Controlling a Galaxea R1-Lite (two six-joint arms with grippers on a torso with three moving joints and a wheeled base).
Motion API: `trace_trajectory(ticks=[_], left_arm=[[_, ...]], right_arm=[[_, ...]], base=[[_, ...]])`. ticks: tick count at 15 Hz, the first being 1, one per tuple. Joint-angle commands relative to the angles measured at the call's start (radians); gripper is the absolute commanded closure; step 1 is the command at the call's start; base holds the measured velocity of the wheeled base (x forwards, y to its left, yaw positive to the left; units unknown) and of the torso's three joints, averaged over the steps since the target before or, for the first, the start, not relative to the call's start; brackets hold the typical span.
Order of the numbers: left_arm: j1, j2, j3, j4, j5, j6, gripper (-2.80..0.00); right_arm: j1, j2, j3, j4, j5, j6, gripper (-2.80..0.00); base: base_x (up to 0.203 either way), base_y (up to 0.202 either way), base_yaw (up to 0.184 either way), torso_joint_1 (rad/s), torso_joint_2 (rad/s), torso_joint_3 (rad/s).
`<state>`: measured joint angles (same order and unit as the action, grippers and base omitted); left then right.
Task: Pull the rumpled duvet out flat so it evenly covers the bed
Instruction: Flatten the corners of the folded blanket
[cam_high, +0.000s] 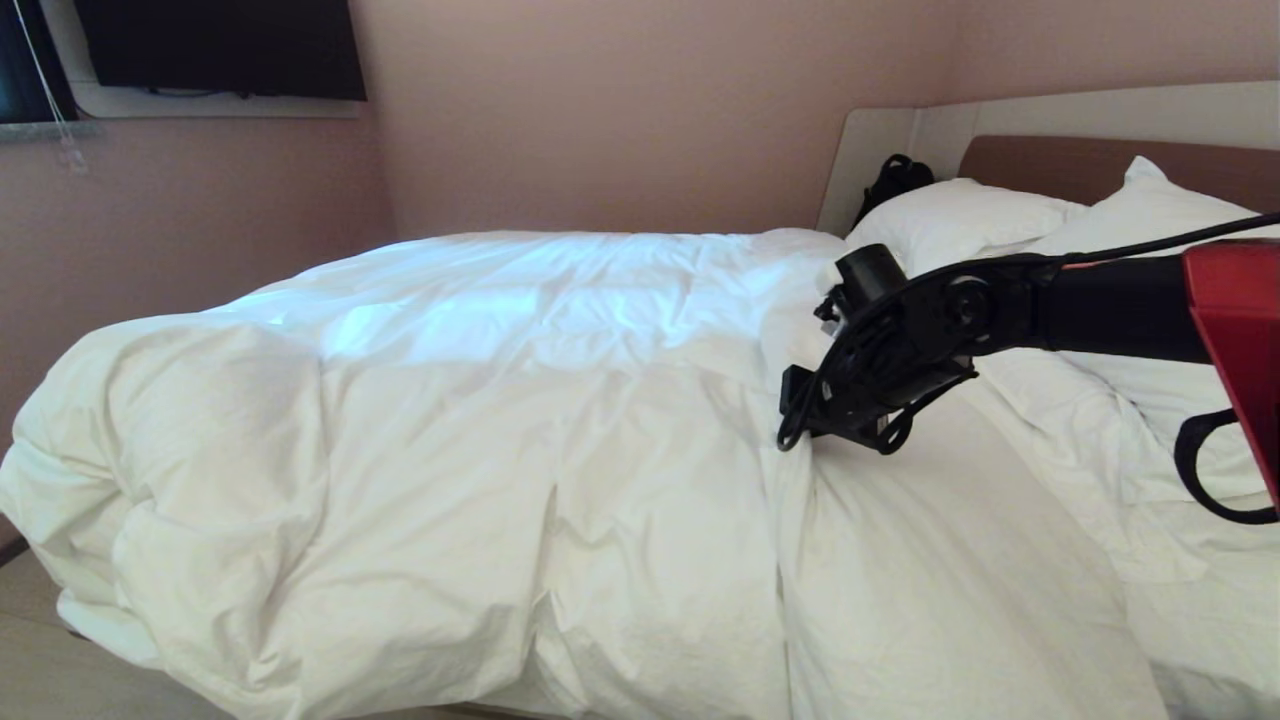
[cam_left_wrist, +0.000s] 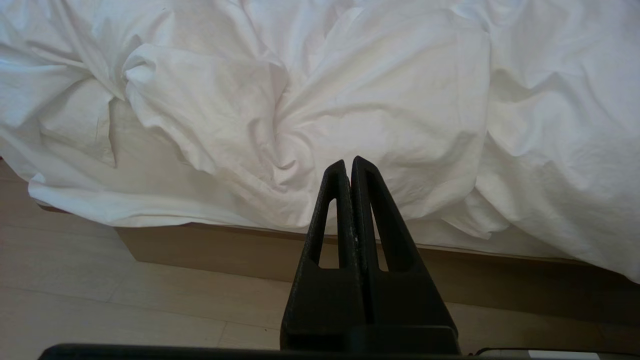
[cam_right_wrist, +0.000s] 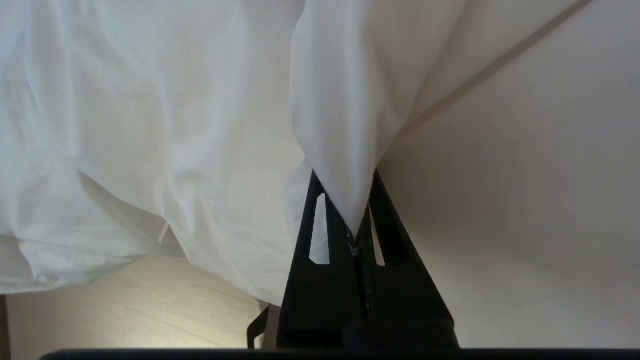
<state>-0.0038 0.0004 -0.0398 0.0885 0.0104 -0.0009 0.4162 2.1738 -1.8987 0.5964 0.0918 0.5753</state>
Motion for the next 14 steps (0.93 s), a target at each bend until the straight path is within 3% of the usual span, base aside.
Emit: trace_trajectory(ticks=[1,4,5,14], left_arm=[[-0.001,0.001,0.000,0.000,0.000,-0.001,0.00],[0.000,0.001,0.000,0.000,0.000,-0.001,0.00],[0.000,0.001,0.001,0.000,0.000,-0.001,0.00],[0.001,0.000,0.000,0.000,0.000,-0.001,0.00]], right_arm=[[-0.006,0.021,0.000,0.005,0.025,0.000,0.00],[-0.008,0.024,0.004,0.006,-0.017,-0.004,0.00],[-0.008,0.024,0.003,0.006,-0.029,-0.006,-2.80],[-0.038,-0.105,0.007,0.084,-0.029,-0.045,-2.80]], base=[[0.000,0.000,0.000,0.000,0.00,0.000],[0.000,0.000,0.000,0.000,0.00,0.000],[0.000,0.000,0.000,0.000,0.00,0.000],[0.000,0.000,0.000,0.000,0.00,0.000]])
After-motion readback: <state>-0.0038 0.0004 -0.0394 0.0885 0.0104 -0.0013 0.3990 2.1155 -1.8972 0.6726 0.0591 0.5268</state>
